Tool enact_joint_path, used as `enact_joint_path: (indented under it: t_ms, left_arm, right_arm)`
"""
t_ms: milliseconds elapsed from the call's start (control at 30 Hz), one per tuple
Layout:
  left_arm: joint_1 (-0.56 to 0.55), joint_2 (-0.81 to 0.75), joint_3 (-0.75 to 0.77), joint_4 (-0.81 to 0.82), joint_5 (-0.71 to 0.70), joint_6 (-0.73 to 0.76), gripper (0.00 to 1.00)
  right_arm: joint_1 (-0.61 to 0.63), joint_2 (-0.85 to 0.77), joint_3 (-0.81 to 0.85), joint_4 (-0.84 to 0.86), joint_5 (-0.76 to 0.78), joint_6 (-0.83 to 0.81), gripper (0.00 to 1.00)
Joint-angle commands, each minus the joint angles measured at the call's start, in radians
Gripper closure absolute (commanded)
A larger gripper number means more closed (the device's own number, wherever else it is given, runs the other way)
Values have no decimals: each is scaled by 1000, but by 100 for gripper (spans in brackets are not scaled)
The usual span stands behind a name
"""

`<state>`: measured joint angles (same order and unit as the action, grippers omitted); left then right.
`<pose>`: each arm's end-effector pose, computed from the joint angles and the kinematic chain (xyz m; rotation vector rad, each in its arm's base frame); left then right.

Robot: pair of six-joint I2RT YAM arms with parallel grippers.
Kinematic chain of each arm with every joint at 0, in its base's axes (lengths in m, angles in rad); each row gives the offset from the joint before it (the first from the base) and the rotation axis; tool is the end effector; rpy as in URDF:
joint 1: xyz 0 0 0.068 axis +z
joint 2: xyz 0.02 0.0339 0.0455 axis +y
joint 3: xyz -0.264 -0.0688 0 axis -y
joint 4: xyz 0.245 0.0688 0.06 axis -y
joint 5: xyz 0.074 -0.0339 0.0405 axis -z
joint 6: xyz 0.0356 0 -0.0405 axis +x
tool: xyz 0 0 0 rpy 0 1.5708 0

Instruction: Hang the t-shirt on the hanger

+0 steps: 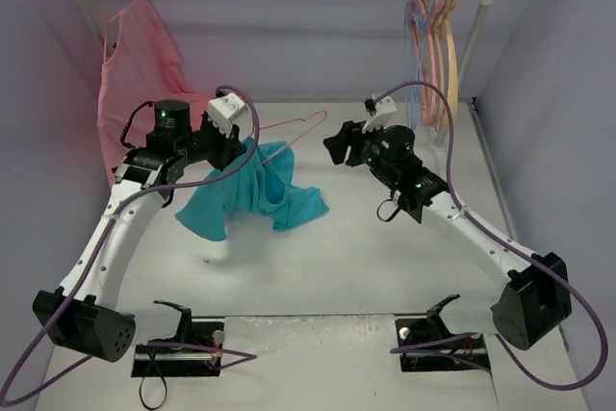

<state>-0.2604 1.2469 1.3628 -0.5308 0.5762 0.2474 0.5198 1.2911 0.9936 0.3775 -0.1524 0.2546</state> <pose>0.2534 -0.0876 0.4098 0.8430 1.7685 -0.5782 0.2644 0.1576 0.3615 -0.3279 1.5008 0.7345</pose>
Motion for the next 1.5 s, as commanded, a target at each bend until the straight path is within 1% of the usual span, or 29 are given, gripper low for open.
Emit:
enact_joint_path:
  t_ms: [0,100,233,367,633,700,800,833,867,900,933,1000,1033,1100,1200,1233,1333,1467]
  left_arm:
    - [-19,-47,41,132,-47,-69,100]
    - [-31,-53,47,120,-53,-92,100]
    - [-42,-73,38,109,-55,-105,100]
    - [-46,-96,30,86,-65,-105,100]
    - [-60,-147,13,65,-82,-108,100]
    - [-63,-158,4,61,-84,-111,100]
    - [-68,-176,-17,52,-87,-114,100]
    - [-68,-182,-30,45,-88,-114,100]
    - [-68,-196,-37,40,-94,-114,100]
    - [-68,-205,-45,29,-99,-114,100]
    - [-68,-213,-51,25,-104,-111,100]
    - [-69,-240,-77,17,-116,-111,100]
    - [-68,-248,-85,15,-116,-114,100]
    - [-68,-283,-111,12,-113,-115,100]
    - [-69,-332,-145,14,-87,-122,100]
    - [-68,-342,-152,12,-81,-122,100]
    - [-68,-379,-185,3,-61,-111,100]
    - [-68,-406,-212,-40,-52,-83,100]
  right_arm:
    - [115,19,3,17,34,178,48]
    - [183,72,19,-9,86,253,44]
    - [226,134,39,-11,126,302,44]
    - [255,221,73,-19,122,328,44]
    - [301,318,106,17,100,357,45]
    - [306,339,117,17,103,354,48]
    - [307,355,120,11,129,347,55]
    - [307,355,119,6,142,339,62]
    - [307,353,117,-5,149,319,67]
    - [306,350,111,-11,189,308,71]
    - [306,338,106,-15,206,296,78]
    - [296,323,90,-29,250,249,85]
    - [289,304,83,-34,257,235,92]
    - [267,287,71,-46,260,195,99]
    - [186,254,43,-51,209,172,100]
    - [137,238,34,-52,192,166,100]
    - [65,223,42,-64,130,126,100]
    - [17,220,91,-109,91,54,100]
